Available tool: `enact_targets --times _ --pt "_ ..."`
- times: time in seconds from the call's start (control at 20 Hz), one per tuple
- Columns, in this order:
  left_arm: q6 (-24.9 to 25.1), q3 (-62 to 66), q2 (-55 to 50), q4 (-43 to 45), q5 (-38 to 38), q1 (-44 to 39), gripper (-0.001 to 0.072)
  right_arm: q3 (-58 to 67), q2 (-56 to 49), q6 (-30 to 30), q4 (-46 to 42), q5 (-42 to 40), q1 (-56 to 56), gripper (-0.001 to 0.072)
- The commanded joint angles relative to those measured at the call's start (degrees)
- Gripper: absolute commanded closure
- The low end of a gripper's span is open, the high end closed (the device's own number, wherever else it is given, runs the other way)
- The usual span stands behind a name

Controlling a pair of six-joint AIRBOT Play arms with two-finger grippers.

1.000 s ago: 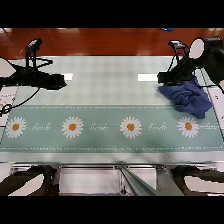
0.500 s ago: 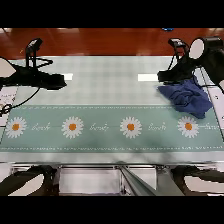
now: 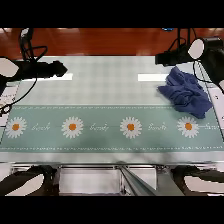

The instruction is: Fold the shirts.

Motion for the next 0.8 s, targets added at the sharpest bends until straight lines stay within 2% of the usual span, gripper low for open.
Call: enact_targets --times 0.0,0.05,0.15,0.25,0.35,0.45,0.65,0.75 --pt "-0.42 1.14 -1.20 0.15 9.60 0.92 0.0199 0.04 0.66 0.37 0.72 -7.43 -0.37 0.0379" --pt "-0.44 2.54 -1.14 0.28 9.49 2.62 0.0199 0.04 0.79 3.21 -2.89 -5.35 -1.22 0.0302" --pt "-1.29 4.83 -0.66 0.22 5.68 7.76 0.0199 -0.04 0.52 9.42 -13.97 3.15 -4.72 0.0301" --pt "-10.93 4.76 -0.22 -3.26 -4.31 13.18 0.0201 -1.03 -0.02 9.16 -15.52 9.92 -11.41 0.0301" --pt "-7.34 0.20 -0.31 -5.57 -9.81 12.76 0.0201 -4.52 -0.11 9.53 -9.66 9.75 -18.01 0.0301" --pt "-4.02 -4.90 -0.33 -2.97 -9.79 10.97 0.0201 -7.91 -0.11 8.98 -6.19 7.96 -23.26 0.0302" --pt "-4.02 -10.27 -0.46 1.77 -9.20 10.34 0.0201 -12.81 -2.71 1.75 -3.74 11.52 -27.43 0.0301" --pt "-0.79 -11.06 -0.50 2.01 -9.42 10.01 0.0201 -14.32 -4.52 -2.60 -4.61 14.08 -27.43 0.0302"
